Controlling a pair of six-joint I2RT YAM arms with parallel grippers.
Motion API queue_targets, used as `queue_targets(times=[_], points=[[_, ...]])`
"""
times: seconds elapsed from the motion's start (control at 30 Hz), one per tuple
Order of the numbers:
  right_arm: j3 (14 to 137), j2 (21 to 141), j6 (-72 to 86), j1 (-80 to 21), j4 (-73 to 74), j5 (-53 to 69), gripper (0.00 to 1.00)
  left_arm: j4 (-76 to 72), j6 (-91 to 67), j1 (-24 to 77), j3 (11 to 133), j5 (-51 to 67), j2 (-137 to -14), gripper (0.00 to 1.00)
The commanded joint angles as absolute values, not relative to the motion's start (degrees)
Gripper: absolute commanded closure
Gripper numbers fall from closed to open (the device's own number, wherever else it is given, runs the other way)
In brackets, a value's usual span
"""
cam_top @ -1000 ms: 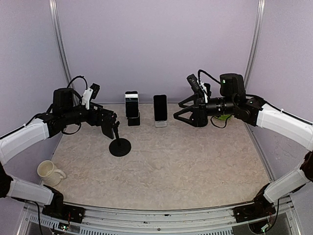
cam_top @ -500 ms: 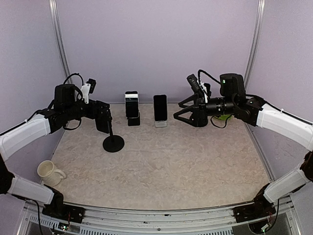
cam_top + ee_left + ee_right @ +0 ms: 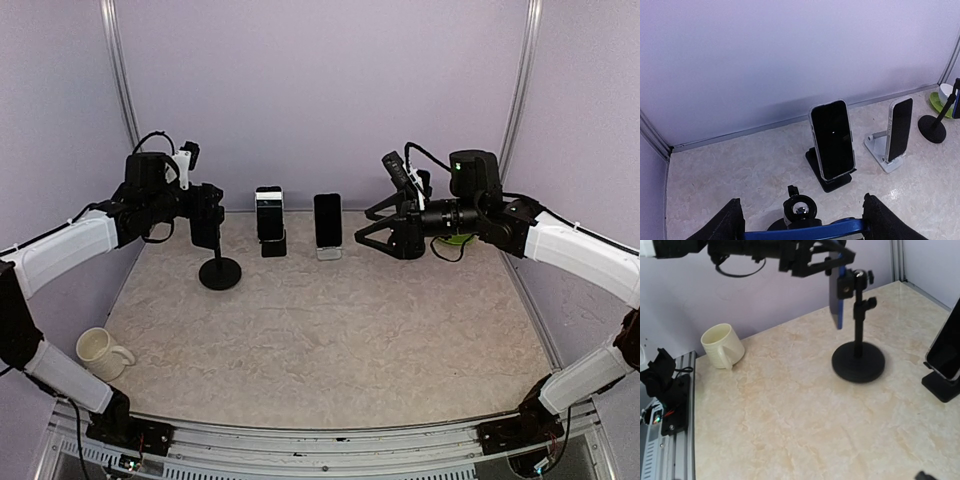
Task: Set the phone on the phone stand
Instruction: Move the phone stand with the phone to the center of the board.
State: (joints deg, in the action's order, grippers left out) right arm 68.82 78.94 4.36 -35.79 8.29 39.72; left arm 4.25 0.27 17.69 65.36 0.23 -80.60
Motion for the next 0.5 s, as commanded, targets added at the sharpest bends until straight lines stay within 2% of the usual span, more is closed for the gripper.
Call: queue_targets(times=[0.0, 0.47], points=[[68.6, 77.17, 4.39, -35.24, 7.93, 39.47, 0.0, -7.25, 3.46, 17.24, 72.51, -3.64, -82.29, 0.48], [68.7, 77.52, 4.21, -35.24, 8.28, 39.07, 0.0, -12.76, 4.7, 16.18, 80.38, -9.69, -92.51, 0.48]])
